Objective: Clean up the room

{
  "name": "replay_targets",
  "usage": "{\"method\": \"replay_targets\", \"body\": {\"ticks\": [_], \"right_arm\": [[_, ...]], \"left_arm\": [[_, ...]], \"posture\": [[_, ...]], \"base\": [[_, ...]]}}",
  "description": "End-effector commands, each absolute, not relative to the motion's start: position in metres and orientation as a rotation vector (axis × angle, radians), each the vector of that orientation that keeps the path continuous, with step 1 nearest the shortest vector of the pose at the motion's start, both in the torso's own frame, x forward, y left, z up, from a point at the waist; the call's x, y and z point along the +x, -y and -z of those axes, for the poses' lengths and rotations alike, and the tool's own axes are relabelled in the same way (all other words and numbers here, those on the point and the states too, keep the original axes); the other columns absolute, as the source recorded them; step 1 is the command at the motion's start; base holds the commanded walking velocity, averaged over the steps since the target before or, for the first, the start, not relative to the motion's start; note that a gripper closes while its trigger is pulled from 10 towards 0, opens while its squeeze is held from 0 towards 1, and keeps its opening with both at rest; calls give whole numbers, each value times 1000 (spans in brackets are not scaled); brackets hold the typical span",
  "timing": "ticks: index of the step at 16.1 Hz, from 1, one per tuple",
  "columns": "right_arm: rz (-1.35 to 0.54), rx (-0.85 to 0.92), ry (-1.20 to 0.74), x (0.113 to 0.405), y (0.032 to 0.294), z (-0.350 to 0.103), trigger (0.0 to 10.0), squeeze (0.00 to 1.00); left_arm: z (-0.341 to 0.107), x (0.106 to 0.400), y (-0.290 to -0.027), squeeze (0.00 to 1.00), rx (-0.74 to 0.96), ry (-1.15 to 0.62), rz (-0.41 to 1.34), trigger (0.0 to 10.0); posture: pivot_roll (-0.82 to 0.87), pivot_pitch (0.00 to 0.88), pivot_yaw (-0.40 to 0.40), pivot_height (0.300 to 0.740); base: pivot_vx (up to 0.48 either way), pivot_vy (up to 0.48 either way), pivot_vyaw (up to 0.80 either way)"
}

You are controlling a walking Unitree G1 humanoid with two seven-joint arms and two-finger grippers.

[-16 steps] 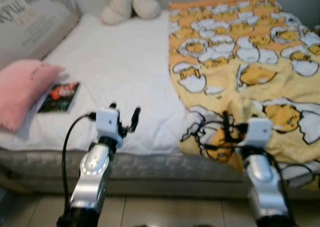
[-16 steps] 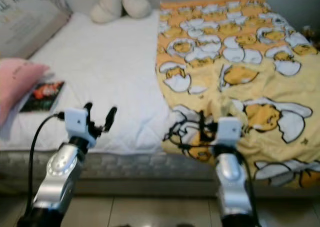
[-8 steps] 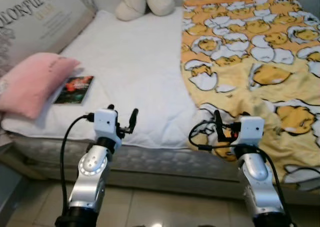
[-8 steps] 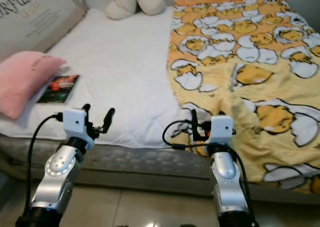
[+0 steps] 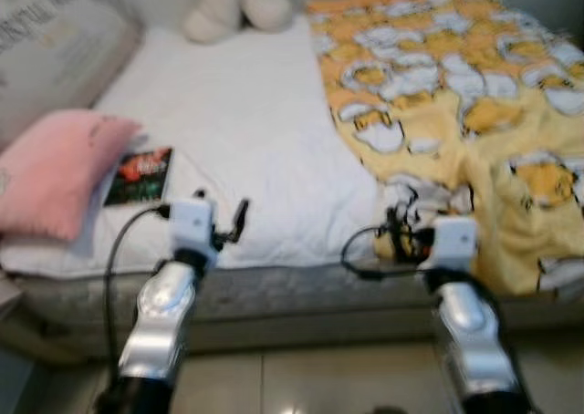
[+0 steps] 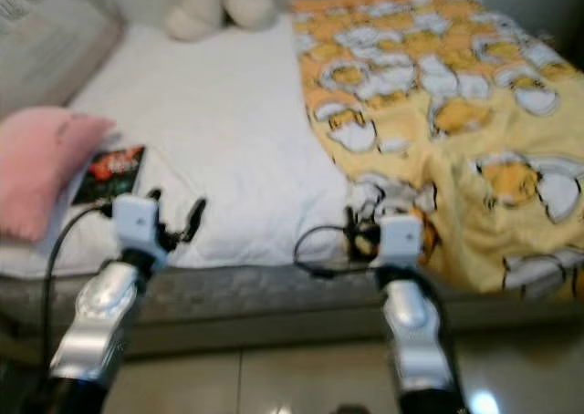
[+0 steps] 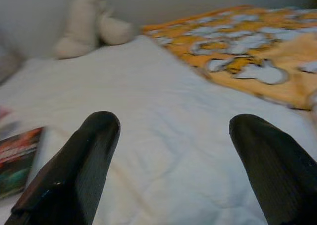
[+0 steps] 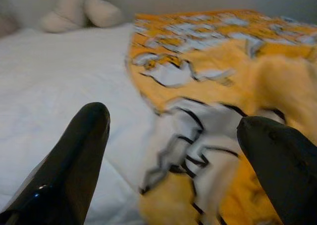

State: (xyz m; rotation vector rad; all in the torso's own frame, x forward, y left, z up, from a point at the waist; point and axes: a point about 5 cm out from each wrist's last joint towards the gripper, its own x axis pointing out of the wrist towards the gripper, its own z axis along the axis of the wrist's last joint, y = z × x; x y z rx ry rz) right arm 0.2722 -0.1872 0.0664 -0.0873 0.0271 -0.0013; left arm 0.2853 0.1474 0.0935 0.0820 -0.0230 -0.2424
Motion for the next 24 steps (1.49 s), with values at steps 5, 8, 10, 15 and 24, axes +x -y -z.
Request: {"method": "replay_targets", "body": {"ticks": [5,8,10,15,24], "right_arm": [[-9,-83,-23,273,181,-67,10000,0],[0,-75,-5,275,184,-71,10000,0],[24,-41,10,273,189,-74,10000,0],[2,-58,-5,272,187,-71,10000,0],[39,86,-215,293,172,-35,10000,0]], "left_arm": [[-97,284,-154,0,109,19,232,10000],[-97,284,-153,0,91,24,230,10000],[-95,282,-154,0,80,27,234,10000],[-94,281,-151,0,49,19,255,10000],[-98,263,-168,0,90,-15,229,10000]], "posture": [[-148,0,138,740],[-149,0,135,740],[-154,0,134,740],[-157,0,137,740],[-41,0,173,740]], "base": [[128,-141,0],[384,-282,0],[388,-279,0],[417,-154,-297],[148,0,0]]}}
